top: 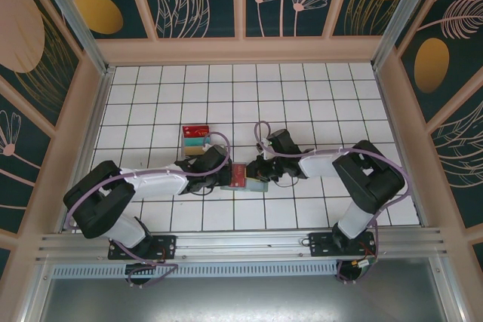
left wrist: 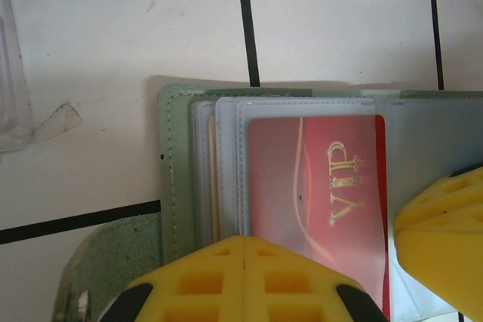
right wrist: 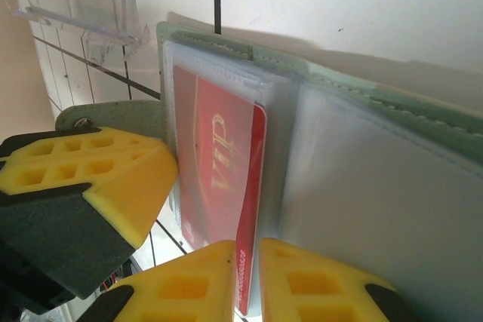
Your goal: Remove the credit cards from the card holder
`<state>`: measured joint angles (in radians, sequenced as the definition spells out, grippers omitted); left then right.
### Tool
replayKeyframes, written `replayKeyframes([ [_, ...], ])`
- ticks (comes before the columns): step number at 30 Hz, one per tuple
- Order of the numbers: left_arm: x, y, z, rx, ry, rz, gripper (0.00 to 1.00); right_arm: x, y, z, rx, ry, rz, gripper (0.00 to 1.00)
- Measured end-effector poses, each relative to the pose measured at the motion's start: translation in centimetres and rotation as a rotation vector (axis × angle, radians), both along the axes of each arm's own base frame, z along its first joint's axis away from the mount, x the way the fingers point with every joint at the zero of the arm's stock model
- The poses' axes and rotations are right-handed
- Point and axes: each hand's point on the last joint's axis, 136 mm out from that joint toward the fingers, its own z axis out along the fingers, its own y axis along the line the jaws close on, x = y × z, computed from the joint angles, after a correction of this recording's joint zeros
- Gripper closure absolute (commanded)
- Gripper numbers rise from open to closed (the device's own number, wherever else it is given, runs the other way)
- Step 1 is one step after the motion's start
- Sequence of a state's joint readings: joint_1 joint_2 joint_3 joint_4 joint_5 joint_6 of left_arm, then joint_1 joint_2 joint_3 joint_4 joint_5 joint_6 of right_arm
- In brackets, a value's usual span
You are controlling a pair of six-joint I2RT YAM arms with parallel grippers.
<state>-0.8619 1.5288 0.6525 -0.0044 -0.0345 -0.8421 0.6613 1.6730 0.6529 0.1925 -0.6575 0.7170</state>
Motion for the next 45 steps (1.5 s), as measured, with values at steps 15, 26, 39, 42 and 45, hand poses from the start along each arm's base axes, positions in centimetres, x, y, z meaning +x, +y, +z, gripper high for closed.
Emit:
replayKeyframes([
  [15,0.0,-0.1,-0.1,0.000,0.002,-0.001,1.00,0.0,0.3,-0.5,0.001,0.018,0.013,1.00],
  [26,0.5,0.0,-0.2,0.022,0.005,0.019,1.00,0.1,-0.5,-0.5,-0.002,0.021,-0.009,1.00],
  [39,0.6,-0.1,-0.2,0.019,0.009,0.028,1.00,0.6,-1.8,0.2,0.003,0.001,-0.031,0.80],
  [42,0.6,-0.1,-0.2,0.019,0.009,0.028,1.00,0.6,-1.8,0.1,0.006,0.005,-0.030,0.78],
  [45,0.6,-0.1,-0.2,0.019,0.009,0.028,1.00,0.6,-1.6,-0.3,0.002,0.016,-0.029,0.77],
])
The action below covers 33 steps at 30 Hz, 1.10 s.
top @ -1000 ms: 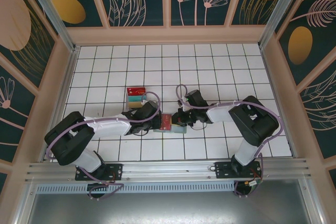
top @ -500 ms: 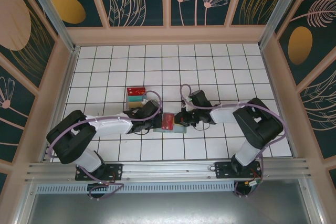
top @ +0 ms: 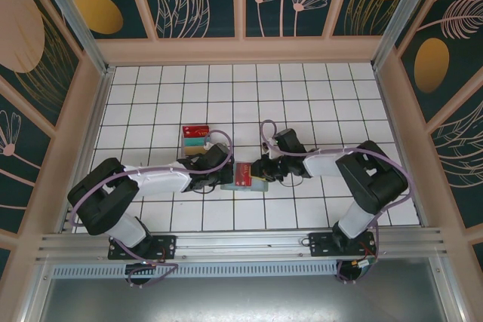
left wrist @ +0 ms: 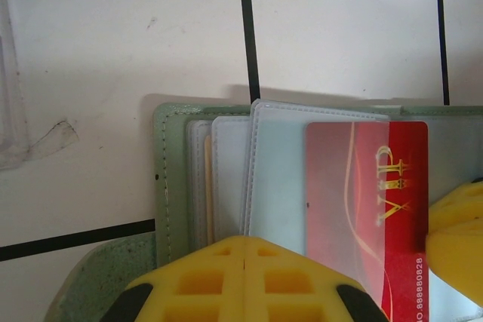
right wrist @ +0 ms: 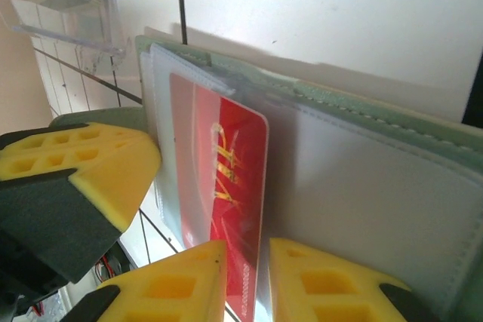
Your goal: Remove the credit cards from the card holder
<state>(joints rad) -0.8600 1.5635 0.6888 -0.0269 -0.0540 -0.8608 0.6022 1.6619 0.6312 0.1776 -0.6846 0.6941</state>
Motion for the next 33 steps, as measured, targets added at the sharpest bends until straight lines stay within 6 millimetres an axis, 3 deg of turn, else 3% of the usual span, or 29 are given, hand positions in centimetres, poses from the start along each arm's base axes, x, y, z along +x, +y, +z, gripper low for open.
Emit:
replayKeyframes([
  [2,0.0,0.0,0.0,0.000,0.000,0.000,1.00,0.2,0.3,0.1,0.003,-0.002,0.003,0.82],
  [5,0.0,0.0,0.0,0.000,0.000,0.000,1.00,0.5,0.5,0.0,0.004,-0.001,0.002,1.00],
  [12,0.0,0.0,0.0,0.001,-0.001,0.001,1.00,0.3,0.2,-0.1,-0.001,-0.004,0.000,1.00],
  [23,0.0,0.2,0.1,0.003,0.001,0.006,1.00,-0.4,-3.0,1.5,-0.009,-0.049,-0.056,1.00],
  [28,-0.4,0.7,0.6,0.013,0.008,0.012,0.67,0.7,-4.7,3.5,-0.007,-0.104,-0.107,1.00],
  [31,-0.4,0.7,2.0,-0.010,-0.004,0.020,0.49,1.0,-5.5,4.5,-0.012,-0.137,-0.128,1.00],
  [33,-0.1,0.3,3.3,-0.038,-0.023,0.025,0.45,1.1,-6.0,5.1,-0.012,-0.157,-0.135,1.00],
])
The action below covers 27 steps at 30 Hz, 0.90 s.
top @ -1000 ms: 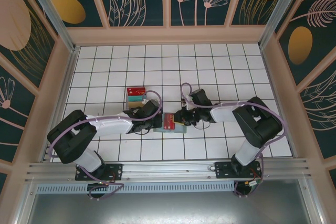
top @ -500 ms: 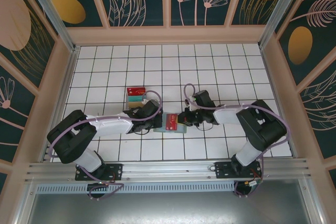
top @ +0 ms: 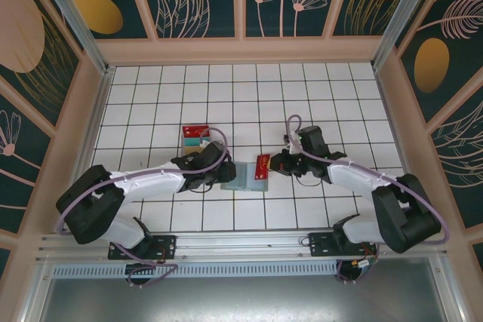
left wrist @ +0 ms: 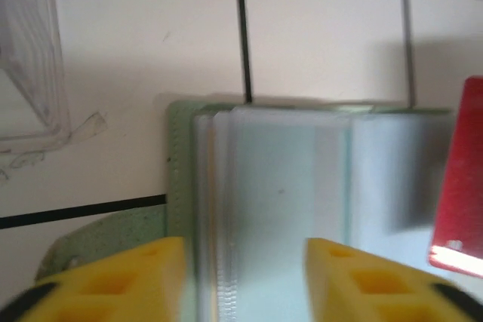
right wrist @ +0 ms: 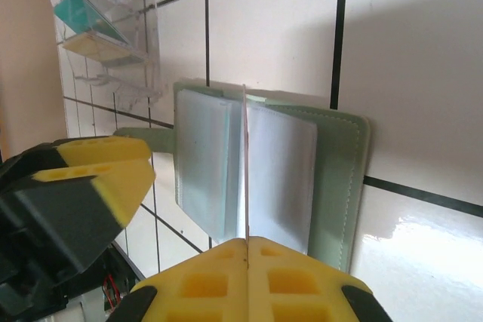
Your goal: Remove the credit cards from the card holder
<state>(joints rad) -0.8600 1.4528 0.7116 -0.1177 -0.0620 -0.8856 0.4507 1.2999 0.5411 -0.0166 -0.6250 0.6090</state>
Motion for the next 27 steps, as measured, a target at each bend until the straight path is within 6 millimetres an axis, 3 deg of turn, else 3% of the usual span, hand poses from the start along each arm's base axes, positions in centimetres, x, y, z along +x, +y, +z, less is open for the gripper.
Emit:
replayKeyframes([
  [3,0.9,-0.9,2.7,-0.060,-0.048,0.010,0.32,0.3,-0.5,1.1,0.007,-0.037,-0.012,1.00],
  [9,2.2,-1.4,7.4,-0.161,-0.151,0.044,0.29,1.0,-0.8,4.8,0.038,-0.190,-0.022,1.00],
  [16,4.2,-2.9,11.9,-0.365,-0.168,0.038,0.41,3.7,-0.8,11.3,0.158,-0.341,-0.011,1.00],
  [20,4.9,-3.5,13.6,-0.496,-0.167,0.014,0.49,4.4,-0.2,12.5,0.239,-0.335,0.035,1.00],
  [27,4.8,-4.7,16.1,-0.649,-0.169,-0.057,0.58,3.5,1.0,13.7,0.358,-0.306,0.130,1.00],
])
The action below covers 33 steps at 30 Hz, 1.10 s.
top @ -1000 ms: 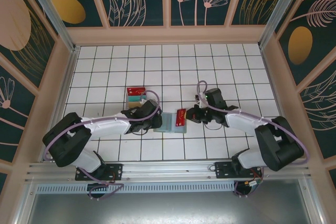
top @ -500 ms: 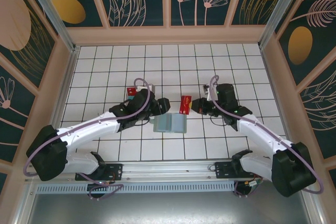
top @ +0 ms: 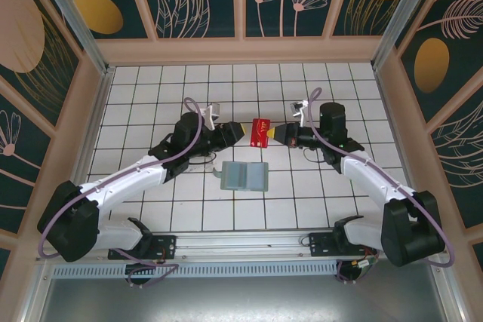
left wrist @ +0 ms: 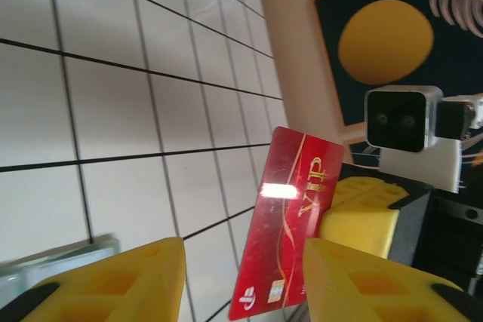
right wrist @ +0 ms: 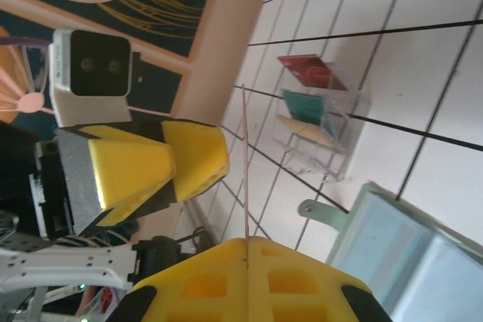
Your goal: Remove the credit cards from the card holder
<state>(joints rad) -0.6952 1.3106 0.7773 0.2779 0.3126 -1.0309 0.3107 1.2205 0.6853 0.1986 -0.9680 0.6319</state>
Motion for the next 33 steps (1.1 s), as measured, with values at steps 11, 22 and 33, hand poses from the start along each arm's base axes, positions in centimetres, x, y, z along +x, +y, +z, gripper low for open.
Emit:
replayKeyframes([
  [11,-0.5,-1.5,0.2,-0.074,0.019,-0.082,0.82,-0.8,0.9,0.5,0.042,-0.002,0.076,1.00],
  [22,-0.8,-1.9,0.2,-0.107,0.018,-0.119,0.75,-0.7,1.0,0.5,0.047,-0.001,0.076,1.00],
  [33,-1.1,-2.0,0.1,-0.120,0.025,-0.137,0.99,-0.7,1.2,0.9,0.057,-0.019,0.084,1.00],
])
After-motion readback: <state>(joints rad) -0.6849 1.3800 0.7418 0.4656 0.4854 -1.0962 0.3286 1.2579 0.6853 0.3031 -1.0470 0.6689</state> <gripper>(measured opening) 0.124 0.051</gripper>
